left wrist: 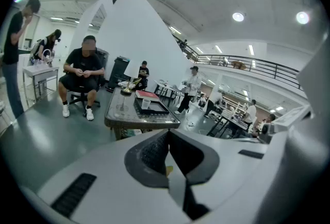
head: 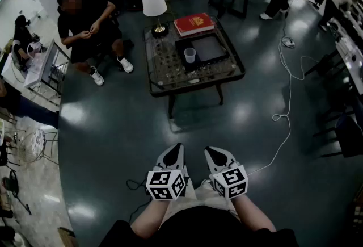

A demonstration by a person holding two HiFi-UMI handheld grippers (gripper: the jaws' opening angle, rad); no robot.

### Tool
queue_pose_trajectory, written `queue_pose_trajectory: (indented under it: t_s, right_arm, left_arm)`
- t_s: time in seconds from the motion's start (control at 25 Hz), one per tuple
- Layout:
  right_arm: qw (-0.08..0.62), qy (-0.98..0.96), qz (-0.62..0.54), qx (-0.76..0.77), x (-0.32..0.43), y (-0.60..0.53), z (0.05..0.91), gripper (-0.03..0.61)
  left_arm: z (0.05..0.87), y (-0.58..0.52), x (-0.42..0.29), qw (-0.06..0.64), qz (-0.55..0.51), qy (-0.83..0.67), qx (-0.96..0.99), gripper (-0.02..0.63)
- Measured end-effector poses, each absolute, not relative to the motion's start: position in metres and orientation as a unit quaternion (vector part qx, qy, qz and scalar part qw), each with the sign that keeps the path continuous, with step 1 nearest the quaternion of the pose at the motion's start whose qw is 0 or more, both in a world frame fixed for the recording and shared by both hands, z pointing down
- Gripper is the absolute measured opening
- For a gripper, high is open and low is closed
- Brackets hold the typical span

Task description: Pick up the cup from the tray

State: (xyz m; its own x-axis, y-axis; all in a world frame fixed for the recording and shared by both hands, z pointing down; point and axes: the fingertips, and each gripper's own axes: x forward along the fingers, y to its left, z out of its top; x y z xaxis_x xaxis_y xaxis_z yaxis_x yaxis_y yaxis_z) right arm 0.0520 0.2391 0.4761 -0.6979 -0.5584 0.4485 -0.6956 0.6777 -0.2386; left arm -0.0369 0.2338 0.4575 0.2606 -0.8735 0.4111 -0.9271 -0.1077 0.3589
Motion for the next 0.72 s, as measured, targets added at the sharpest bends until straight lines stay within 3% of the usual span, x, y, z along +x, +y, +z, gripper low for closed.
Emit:
queue_pose_trajectory:
  t_s: [0.32,0.72]
  right_arm:
    - [0.149,-0.891,0.215,0.371,0.114,0.307,0.467,0.011]
    - [0.132,-0.901,0.212,0.356,0.124,0.33,0.46,0.011]
  left_arm:
    - [0.459,0.304,0.055,0.288,0.091,-0.562,0.77,0.011]
    - [0.457,0.318,0.069,0.278,0.099,-0.565,0.771,0.011]
